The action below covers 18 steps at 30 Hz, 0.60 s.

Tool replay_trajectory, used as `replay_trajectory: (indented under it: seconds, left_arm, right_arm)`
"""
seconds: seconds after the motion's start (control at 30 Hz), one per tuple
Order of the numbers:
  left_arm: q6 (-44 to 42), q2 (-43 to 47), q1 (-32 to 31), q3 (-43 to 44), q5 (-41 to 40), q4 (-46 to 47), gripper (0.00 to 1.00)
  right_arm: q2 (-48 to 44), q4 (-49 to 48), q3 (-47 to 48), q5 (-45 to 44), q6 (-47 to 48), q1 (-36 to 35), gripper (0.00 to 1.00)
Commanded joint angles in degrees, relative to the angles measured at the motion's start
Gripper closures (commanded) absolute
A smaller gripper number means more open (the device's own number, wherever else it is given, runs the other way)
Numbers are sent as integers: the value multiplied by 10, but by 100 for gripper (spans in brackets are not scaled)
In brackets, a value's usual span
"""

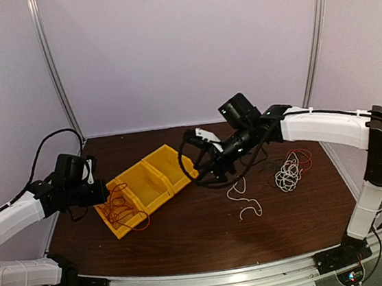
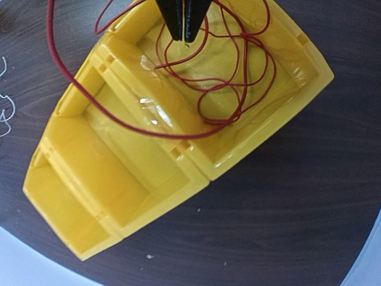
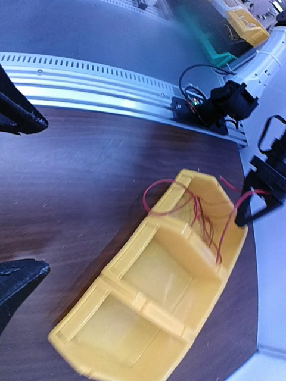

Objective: Untangle the cables
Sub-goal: Place the untangled cable in the bin.

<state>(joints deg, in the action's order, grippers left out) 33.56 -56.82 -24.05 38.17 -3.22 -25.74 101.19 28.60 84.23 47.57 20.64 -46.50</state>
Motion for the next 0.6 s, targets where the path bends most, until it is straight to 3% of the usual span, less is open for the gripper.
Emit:
replay_trajectory:
  seconds: [0.0, 0.27, 0.4, 0.57]
  left_arm:
    - [46, -38, 3, -13, -31, 5, 100]
    - [40, -150, 3, 10, -78, 14, 100]
    - [25, -209, 3, 32, -79, 25, 100]
    - [10, -210, 3, 51, -70, 31, 100]
  right_arm:
    - [-108, 85, -58, 39, 59, 124, 27]
    - [-265, -47, -267, 114, 28, 323, 27]
    - [-282, -72, -314, 125, 27, 352, 27]
    - [-301, -81, -329, 112, 29, 355, 27]
